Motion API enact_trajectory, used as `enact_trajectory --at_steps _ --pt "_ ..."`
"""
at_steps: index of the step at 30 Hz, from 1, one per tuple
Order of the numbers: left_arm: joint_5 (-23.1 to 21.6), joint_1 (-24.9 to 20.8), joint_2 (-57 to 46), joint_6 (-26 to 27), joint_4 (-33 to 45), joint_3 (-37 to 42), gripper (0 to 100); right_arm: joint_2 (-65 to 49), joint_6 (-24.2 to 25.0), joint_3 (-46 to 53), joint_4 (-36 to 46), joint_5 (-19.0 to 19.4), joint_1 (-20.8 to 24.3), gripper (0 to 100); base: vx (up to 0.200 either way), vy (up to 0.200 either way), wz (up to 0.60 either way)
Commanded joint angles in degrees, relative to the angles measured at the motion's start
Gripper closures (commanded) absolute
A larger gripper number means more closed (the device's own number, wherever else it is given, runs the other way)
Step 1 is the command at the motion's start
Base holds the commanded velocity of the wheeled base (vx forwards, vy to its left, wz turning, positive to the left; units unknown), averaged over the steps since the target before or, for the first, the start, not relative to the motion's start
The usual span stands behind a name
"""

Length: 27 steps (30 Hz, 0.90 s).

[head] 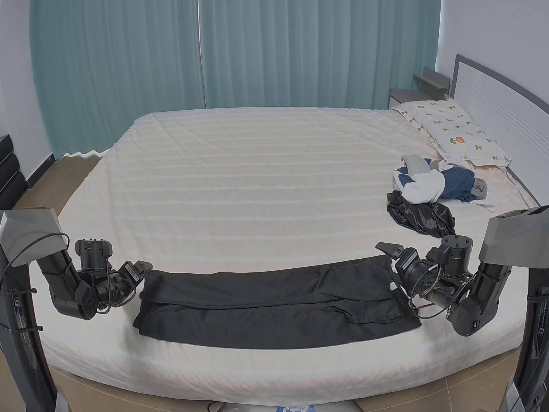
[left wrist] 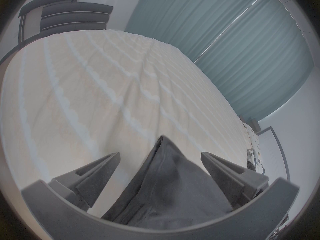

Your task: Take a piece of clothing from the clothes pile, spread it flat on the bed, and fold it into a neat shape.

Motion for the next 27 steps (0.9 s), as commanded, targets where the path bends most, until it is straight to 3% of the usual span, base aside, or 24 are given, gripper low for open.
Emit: enact_trajectory --at_steps 1,10,13,15,20,21,23,24,27 --pt "-0.1 -0.1 -0.3 0.4 -0.4 0.6 0 3.6 1.4 1.6 -2.8 0.4 -2.5 0 0.0 0.0 0.0" --pt "-4.1 -0.7 -1.5 1.2 -0.2 -1.0 0 6.7 2.0 1.3 -5.7 2.1 -4.7 0 0.0 0.0 0.0" --pt "-4.4 -1.5 -1.0 6.4 2.6 -3.7 0 8.9 1.6 1.1 -6.9 2.4 -5.1 0 0.0 0.0 0.0" --pt "-4.5 -1.4 -1.1 10.4 7.6 -6.3 0 9.4 1.5 1.1 -6.9 2.4 -5.1 0 0.0 0.0 0.0" --pt "-4.5 -1.5 -1.6 13.2 18.5 -13.0 0 9.6 1.5 1.0 -6.9 2.4 -5.1 0 0.0 0.0 0.0" --pt "-4.5 -1.5 -1.2 16.7 22.9 -15.4 0 9.6 1.5 1.0 -6.9 2.4 -5.2 0 0.0 0.0 0.0" --pt "-4.5 -1.5 -1.0 18.9 24.3 -15.9 0 9.6 1.5 1.1 -6.9 2.4 -5.1 0 0.0 0.0 0.0" --pt "-4.6 -1.5 -0.6 23.9 26.0 -16.1 0 9.6 1.4 1.2 -6.9 2.3 -4.9 0 0.0 0.0 0.0" --pt "-4.9 -1.7 -0.3 26.9 26.3 -15.0 0 9.6 1.5 1.2 -6.9 2.3 -4.9 0 0.0 0.0 0.0"
